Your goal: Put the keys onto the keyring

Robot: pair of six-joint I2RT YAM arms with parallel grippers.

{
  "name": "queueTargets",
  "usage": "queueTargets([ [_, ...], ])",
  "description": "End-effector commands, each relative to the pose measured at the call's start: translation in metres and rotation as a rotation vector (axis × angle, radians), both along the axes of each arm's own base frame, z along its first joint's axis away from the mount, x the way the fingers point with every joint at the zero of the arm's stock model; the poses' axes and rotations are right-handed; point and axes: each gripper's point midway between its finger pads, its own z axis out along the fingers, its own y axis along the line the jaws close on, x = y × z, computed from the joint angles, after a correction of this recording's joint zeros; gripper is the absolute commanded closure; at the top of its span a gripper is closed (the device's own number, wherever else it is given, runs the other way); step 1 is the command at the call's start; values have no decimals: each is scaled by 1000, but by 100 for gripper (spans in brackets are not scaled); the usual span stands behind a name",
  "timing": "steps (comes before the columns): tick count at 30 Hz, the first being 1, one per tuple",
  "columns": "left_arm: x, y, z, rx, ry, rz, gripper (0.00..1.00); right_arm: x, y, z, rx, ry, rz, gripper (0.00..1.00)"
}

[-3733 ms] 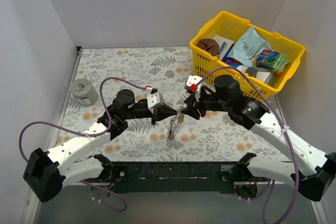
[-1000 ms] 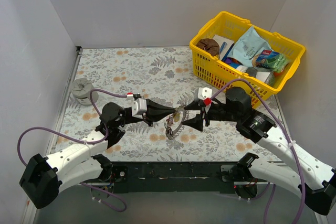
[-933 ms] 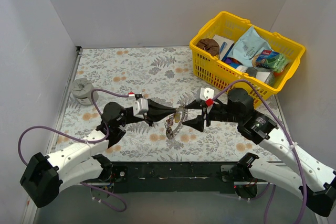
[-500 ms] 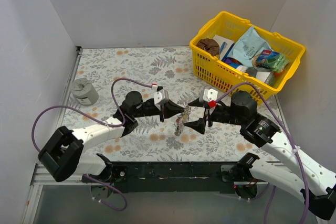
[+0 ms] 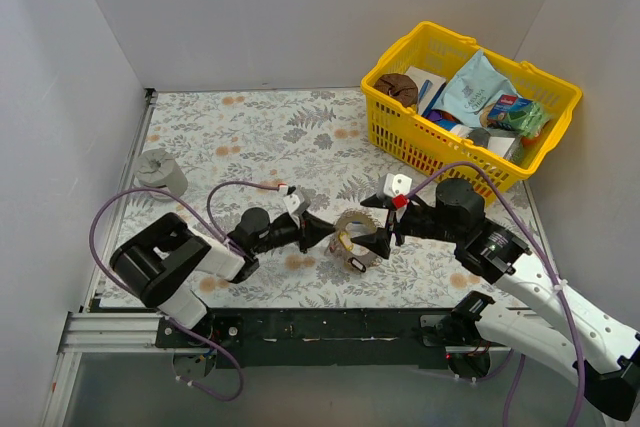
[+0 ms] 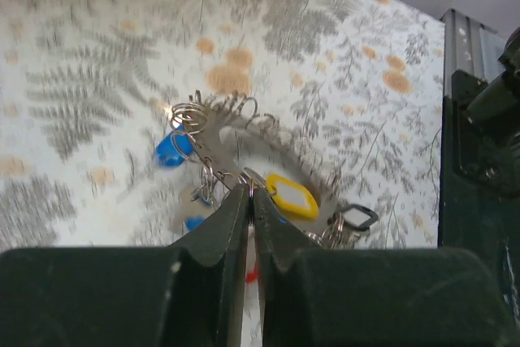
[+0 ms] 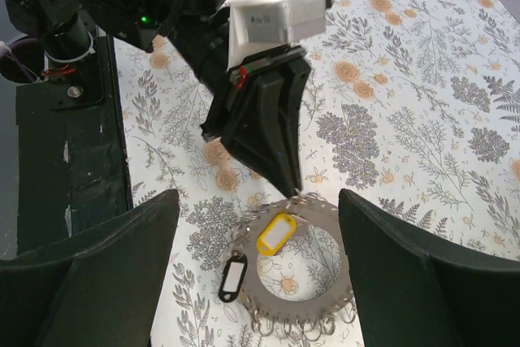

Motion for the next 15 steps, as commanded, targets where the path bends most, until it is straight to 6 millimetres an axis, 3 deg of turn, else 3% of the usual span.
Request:
queueTargets([
  [1, 5, 18, 12, -135, 35, 130, 92, 3, -1, 8, 32, -17, -19, 13],
  [3, 7, 27, 8, -133, 44, 176, 83, 3, -1, 7, 33, -18, -19, 13],
  [4, 8, 30, 9, -131, 47, 193, 65, 3, -1, 7, 36, -19, -19, 13],
  [6, 12, 35, 9, -121, 51, 236, 47, 2, 0, 7, 37, -16, -13, 13],
  [7, 13, 38, 13, -116, 42, 245, 23, 2, 0, 7, 38, -14, -14, 13],
  [8, 14, 40, 14, -113, 38, 258, 8, 2, 1, 8, 39, -14, -9, 12],
  [9, 15, 42, 19, -116, 26, 270, 2, 2, 1, 8, 41, -13, -8, 12],
  [15, 24, 58, 43, -179, 55, 370, 2, 3, 2, 9, 64, -17, -20, 9],
])
